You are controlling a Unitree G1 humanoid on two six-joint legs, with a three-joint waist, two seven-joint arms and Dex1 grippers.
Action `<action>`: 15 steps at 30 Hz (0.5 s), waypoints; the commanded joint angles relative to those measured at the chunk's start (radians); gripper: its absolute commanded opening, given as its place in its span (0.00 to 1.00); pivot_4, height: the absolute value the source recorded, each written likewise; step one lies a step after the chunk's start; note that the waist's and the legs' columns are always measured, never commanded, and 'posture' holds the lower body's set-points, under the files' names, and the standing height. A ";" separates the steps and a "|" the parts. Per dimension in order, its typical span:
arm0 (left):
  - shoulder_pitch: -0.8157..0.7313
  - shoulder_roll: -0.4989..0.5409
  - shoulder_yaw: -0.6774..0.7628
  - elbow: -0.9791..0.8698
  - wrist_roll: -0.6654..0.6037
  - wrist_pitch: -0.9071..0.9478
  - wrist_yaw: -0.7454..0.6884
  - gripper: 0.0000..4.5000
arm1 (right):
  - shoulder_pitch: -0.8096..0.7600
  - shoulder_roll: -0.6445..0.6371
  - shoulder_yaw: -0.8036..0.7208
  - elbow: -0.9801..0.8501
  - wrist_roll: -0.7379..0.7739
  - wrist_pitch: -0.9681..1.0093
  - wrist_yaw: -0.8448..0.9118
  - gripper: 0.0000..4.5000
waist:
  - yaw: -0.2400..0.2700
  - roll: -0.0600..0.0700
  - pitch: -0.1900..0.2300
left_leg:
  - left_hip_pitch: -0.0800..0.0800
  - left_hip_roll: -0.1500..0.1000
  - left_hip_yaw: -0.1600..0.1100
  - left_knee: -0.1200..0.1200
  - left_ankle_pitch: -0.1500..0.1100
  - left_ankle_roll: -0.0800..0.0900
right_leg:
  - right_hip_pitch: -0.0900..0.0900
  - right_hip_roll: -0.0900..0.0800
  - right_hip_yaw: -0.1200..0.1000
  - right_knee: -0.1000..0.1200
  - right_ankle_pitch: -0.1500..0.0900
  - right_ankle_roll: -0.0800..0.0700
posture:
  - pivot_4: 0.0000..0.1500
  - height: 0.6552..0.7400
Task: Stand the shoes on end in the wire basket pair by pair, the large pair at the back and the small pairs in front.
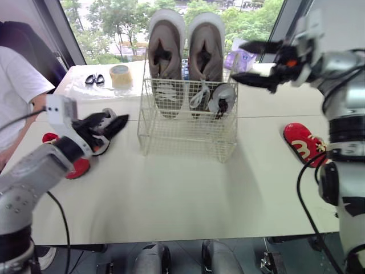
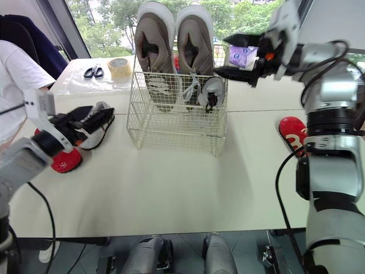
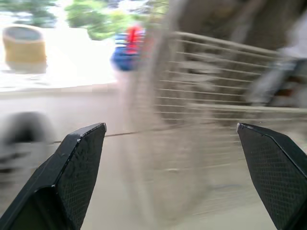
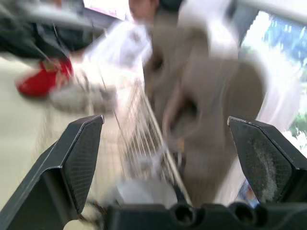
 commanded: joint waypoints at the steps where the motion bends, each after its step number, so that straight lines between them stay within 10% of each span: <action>1: -0.079 0.055 0.043 0.086 -0.027 0.036 -0.057 1.00 | 0.020 -0.020 -0.085 -0.204 0.137 0.175 -0.070 0.99 | 0.000 0.000 0.000 | 0.000 0.000 0.000 0.000 0.000 0.000 | 0.000 0.000 0.000 0.000 0.000 0.000 | 1.00 1.00; 8: -0.459 0.251 -0.311 0.537 0.312 0.195 -0.290 1.00 | 0.219 -0.097 0.051 -0.608 0.213 0.374 -0.051 0.99 | 0.001 -0.001 0.000 | 0.000 -0.001 0.001 -0.002 0.000 0.005 | -0.002 0.003 -0.002 0.001 0.001 -0.001 | 1.00 1.00; 15: -0.917 0.126 -0.644 1.232 0.805 -0.085 -0.631 1.00 | 0.368 -0.078 0.058 -0.781 0.251 0.404 -0.140 0.99 | 0.013 -0.005 0.001 | -0.001 -0.002 0.005 -0.001 0.002 0.005 | -0.002 0.007 -0.002 0.000 0.002 0.003 | 1.00 1.00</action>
